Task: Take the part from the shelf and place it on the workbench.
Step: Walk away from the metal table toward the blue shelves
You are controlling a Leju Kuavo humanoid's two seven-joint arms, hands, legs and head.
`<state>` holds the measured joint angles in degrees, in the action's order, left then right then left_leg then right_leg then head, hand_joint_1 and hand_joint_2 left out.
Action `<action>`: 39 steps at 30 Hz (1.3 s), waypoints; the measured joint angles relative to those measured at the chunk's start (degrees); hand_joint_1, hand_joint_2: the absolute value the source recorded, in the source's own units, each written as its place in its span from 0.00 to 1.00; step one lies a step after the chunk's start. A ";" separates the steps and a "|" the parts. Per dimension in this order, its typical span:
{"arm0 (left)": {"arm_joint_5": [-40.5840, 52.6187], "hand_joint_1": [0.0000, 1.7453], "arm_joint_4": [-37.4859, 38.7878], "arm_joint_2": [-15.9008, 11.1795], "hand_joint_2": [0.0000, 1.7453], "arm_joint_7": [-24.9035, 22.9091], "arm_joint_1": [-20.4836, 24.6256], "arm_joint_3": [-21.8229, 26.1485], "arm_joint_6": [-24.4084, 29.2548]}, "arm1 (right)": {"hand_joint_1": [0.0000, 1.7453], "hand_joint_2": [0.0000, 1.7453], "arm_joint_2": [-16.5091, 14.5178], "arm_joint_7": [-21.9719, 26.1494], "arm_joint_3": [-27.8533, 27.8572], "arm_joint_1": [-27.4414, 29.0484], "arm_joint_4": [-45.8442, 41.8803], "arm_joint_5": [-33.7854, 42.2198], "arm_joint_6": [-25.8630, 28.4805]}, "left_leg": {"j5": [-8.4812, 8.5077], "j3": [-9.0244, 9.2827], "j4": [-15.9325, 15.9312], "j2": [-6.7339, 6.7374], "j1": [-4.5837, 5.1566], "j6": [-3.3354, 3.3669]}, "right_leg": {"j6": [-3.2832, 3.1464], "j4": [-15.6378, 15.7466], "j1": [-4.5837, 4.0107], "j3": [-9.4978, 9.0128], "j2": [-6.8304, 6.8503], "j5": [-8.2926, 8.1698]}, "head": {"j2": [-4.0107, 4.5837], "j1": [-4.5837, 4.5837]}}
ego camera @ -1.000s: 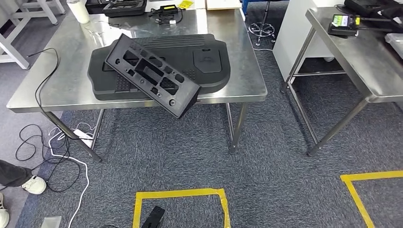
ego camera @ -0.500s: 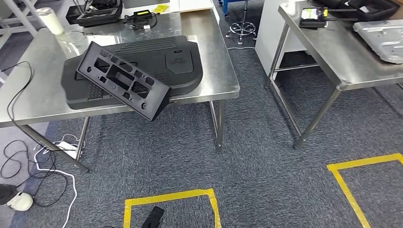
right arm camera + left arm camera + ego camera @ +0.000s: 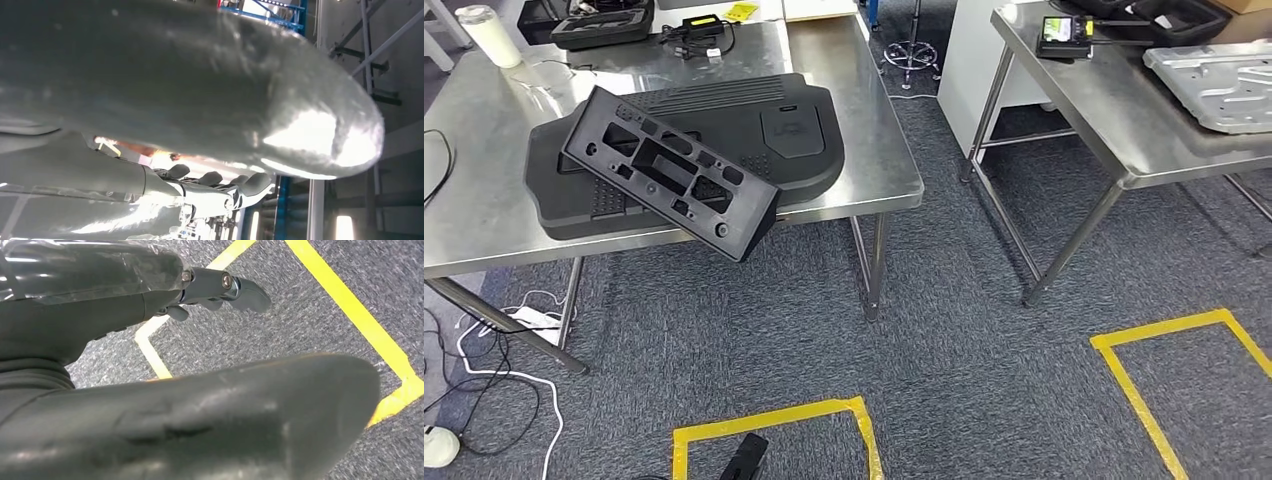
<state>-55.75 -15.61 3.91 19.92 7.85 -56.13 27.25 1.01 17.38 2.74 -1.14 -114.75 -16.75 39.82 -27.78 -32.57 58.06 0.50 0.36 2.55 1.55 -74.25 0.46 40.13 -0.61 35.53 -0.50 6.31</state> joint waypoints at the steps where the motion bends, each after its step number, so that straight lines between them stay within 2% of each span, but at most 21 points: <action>1: 0.04 0.00 0.01 0.00 0.00 -0.02 0.02 0.00 -0.14 | 0.00 0.00 0.00 -0.03 0.00 -0.01 0.00 -0.01 0.00 | -0.05 0.09 0.02 0.10 0.03 -0.03 | -0.09 2.12 -0.01 -1.00 0.07 -1.66 | 0.01 0.01; 3: 0.11 0.00 0.01 0.00 0.00 -0.05 0.08 0.00 -0.43 | 0.00 0.00 0.00 -0.09 0.00 -0.09 0.00 -0.04 0.00 | -0.23 0.33 0.09 0.19 0.11 -0.22 | -0.58 10.27 -0.13 -5.05 0.59 -5.60 | 0.01 -0.01; 5: 0.15 0.00 0.01 0.00 0.00 -0.10 0.10 0.00 -0.55 | 0.00 0.00 -0.01 -0.15 -0.01 -0.20 -0.03 -0.02 0.00 | -0.41 0.36 0.29 0.25 0.29 -0.58 | -1.21 15.63 -0.41 -7.57 1.05 -7.25 | 0.00 0.03; 9: 0.26 0.00 0.01 -0.01 0.00 -0.14 0.14 0.00 -0.65 | 0.00 0.00 0.00 -0.37 -0.03 -0.26 -0.08 0.50 0.00 | -1.04 0.24 1.19 0.43 0.32 -1.46 | -2.12 16.93 -0.26 -7.98 0.54 -7.61 | 0.01 0.06; 11: 0.33 0.00 0.01 -0.02 0.00 -0.15 0.15 0.00 -0.65 | 0.00 0.00 0.00 -0.38 -0.11 -0.32 -0.09 0.60 0.00 | -3.76 -1.52 5.76 0.06 0.10 -2.22 | -2.54 17.29 0.04 -8.25 0.33 -7.85 | 0.01 0.25; 13: 0.37 0.00 0.01 -0.02 0.00 -0.20 0.08 0.00 -0.65 | 0.00 0.00 0.00 -0.37 -0.23 -0.36 -0.09 0.77 0.00 | -7.42 -5.01 13.42 -0.13 -0.32 -2.90 | -2.72 17.27 0.05 -8.27 -0.07 -7.83 | 0.01 0.42; 14: 0.37 0.00 0.01 -0.02 0.00 -0.22 0.04 0.00 -0.65 | 0.00 0.00 0.00 -0.35 -0.28 -0.35 -0.09 0.91 0.00 | -8.29 -6.37 16.20 -0.13 -0.53 -3.12 | -2.72 17.23 0.06 -8.27 -0.35 -7.81 | 0.01 0.42; 15: 0.38 0.00 0.01 -0.02 0.00 -0.24 0.02 0.00 -0.65 | 0.00 0.00 -0.01 -0.32 -0.32 -0.34 -0.09 1.06 0.00 | -8.04 -6.84 17.04 -0.13 -0.72 -3.26 | -2.70 17.17 0.09 -8.28 -0.70 -7.78 | 0.00 0.43; 16: 0.38 0.00 0.01 -0.02 0.00 -0.25 0.01 0.00 -0.65 | 0.00 0.00 -0.01 -0.26 -0.36 -0.35 -0.09 1.19 0.00 | -6.67 -6.20 15.54 -0.17 -0.89 -3.33 | -2.62 17.08 0.15 -8.30 -1.12 -7.73 | 0.00 0.43; 19: 0.38 0.00 0.01 -0.02 0.00 -0.26 0.04 0.00 -0.65 | 0.00 0.00 -0.02 -0.10 -0.41 -0.37 -0.09 1.32 0.00 | -1.37 -1.21 4.46 -1.71 -1.34 -3.43 | -1.92 16.49 0.35 -8.25 -2.38 -7.34 | 0.00 0.42; 20: 0.39 0.00 0.01 -0.02 0.00 -0.27 0.04 0.00 -0.65 | 0.00 0.00 -0.02 -0.05 -0.41 -0.40 -0.09 1.32 0.00 | -0.74 -0.29 2.23 -2.14 -1.36 -3.44 | -1.56 16.32 0.37 -8.13 -2.71 -7.26 | 0.00 0.40; 22: 0.40 0.00 0.01 -0.02 0.00 -0.31 0.04 0.00 -0.65 | 0.00 0.00 -0.03 0.04 -0.43 -0.43 -0.10 1.31 0.00 | -0.74 -0.02 1.23 -2.02 -1.03 -3.16 | -0.77 16.30 0.45 -7.89 -3.26 -7.31 | 0.01 0.38; 24: 0.42 0.00 0.01 -0.02 0.00 -0.32 0.10 0.00 -0.65 | 0.00 0.00 -0.02 0.08 -0.44 -0.44 -0.11 1.30 0.01 | -0.43 0.01 0.78 -1.34 -0.92 -2.31 | -0.08 16.05 0.68 -7.71 -3.00 -7.00 | 0.01 0.32; 26: 0.42 0.00 0.01 -0.02 0.00 -0.32 0.13 0.00 -0.65 | 0.00 0.00 -0.01 0.09 -0.46 -0.54 -0.11 1.30 0.02 | -0.11 0.08 0.21 -0.52 -0.93 -1.45 | 0.31 12.34 0.76 -6.07 -1.43 -4.54 | 0.01 0.02; 28: 0.42 0.00 0.01 -0.02 0.00 -0.32 0.00 0.00 -0.65 | 0.00 0.00 -0.01 0.09 -0.47 -0.58 -0.11 1.30 0.02 | -0.12 0.02 0.14 0.33 -0.70 -1.04 | 0.52 4.81 0.76 -2.56 -0.18 -0.76 | 0.01 -0.26; 30: 0.42 0.00 0.02 -0.02 0.00 -0.32 -0.09 0.00 -0.65 | 0.00 0.00 -0.02 0.08 -0.47 -0.49 -0.10 1.30 0.02 | -0.19 0.01 0.16 1.24 -0.42 -0.88 | 0.58 0.02 0.73 -0.29 0.00 0.45 | 0.01 -0.29; 31: 0.42 0.00 0.02 -0.02 0.00 -0.32 -0.09 0.00 -0.65 | 0.00 0.00 -0.02 0.08 -0.47 -0.48 -0.09 1.30 0.02 | -0.24 0.06 0.17 1.69 -0.32 -0.84 | 0.46 0.80 0.67 -0.69 0.10 -0.59 | 0.01 -0.29; 33: 0.43 0.00 0.01 -0.02 0.00 -0.32 -0.03 0.00 -0.65 | 0.00 0.00 -0.02 0.09 -0.47 -0.50 -0.10 1.30 0.01 | -0.39 0.34 0.18 2.48 -0.21 -0.85 | -0.10 8.00 0.36 -4.34 1.16 -4.57 | 0.01 -0.31; 35: 0.40 0.00 0.01 -0.02 0.00 -0.31 0.00 0.00 -0.50 | 0.00 0.00 -0.02 0.09 -0.47 -0.56 -0.11 1.30 0.01 | -0.62 0.53 0.34 3.09 0.03 -1.18 | -0.85 14.77 -0.28 -7.57 3.01 -6.92 | 0.01 -0.28; 37: 0.35 0.00 0.01 0.01 0.00 -0.29 0.00 0.00 -0.26 | 0.00 0.00 -0.02 0.10 -0.47 -0.58 -0.11 1.30 0.01 | -0.75 0.63 0.41 3.80 0.19 -1.65 | -1.36 16.56 -0.72 -8.13 3.34 -7.12 | 0.00 -0.22; 39: 0.30 0.00 0.01 0.05 0.00 -0.17 0.03 0.00 -0.06 | 0.00 0.00 -0.02 0.11 -0.47 -0.56 -0.14 1.29 0.01 | -1.08 0.81 0.70 4.11 0.14 -2.26 | -1.81 16.88 -0.49 -8.14 2.35 -7.47 | 0.01 -0.20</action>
<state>-55.45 -15.61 3.96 19.75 7.88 -56.13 27.20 0.99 17.49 2.27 -1.70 -114.89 -15.46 39.83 -28.86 -31.76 58.77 4.61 0.50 0.30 -0.26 -57.37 -0.03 31.99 1.74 28.07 -0.49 6.11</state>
